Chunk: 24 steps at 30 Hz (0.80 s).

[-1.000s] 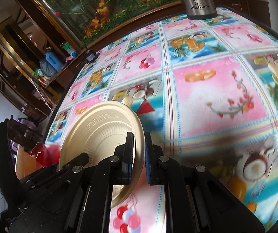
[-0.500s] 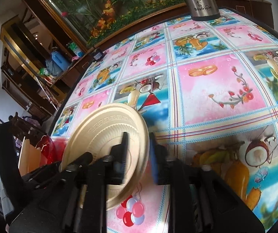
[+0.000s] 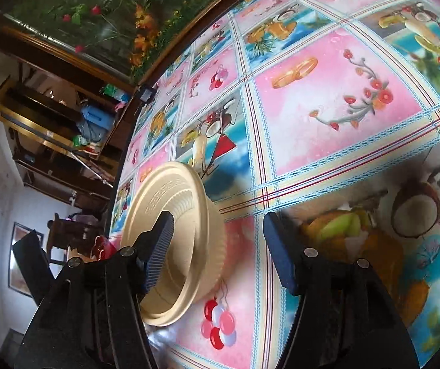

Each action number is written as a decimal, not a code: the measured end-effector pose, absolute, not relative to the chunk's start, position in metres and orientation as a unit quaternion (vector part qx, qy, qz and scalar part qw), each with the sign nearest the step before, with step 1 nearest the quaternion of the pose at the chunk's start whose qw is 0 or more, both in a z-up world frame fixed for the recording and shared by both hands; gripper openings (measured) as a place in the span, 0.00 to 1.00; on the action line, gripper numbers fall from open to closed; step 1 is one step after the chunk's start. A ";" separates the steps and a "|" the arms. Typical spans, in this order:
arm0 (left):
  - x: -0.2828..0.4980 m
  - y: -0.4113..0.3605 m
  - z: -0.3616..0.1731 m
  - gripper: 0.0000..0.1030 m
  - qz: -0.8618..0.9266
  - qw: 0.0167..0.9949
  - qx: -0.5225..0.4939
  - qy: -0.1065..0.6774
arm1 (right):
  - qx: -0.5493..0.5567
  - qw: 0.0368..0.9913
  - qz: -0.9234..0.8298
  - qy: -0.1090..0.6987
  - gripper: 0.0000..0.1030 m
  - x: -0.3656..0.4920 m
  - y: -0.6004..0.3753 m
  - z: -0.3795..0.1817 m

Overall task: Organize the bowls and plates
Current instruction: 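Carry the beige bowl with both grippers toward the red plate stack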

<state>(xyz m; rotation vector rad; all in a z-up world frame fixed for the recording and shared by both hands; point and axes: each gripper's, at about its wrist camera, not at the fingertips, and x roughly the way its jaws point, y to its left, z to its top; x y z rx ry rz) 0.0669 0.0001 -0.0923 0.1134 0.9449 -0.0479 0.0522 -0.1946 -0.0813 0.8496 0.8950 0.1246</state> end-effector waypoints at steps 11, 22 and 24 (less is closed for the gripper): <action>0.070 -0.004 -0.092 0.30 -0.021 0.886 0.061 0.460 | 0.336 0.848 0.031 0.408 0.21 0.050 -0.182 -0.071; 0.067 0.010 -0.080 0.26 -0.032 0.890 0.021 0.455 | 0.339 0.856 0.055 0.386 0.12 0.046 -0.179 -0.061; 0.063 0.014 -0.072 0.26 -0.033 0.893 0.016 0.448 | 0.336 0.861 0.057 0.378 0.12 0.044 -0.175 -0.053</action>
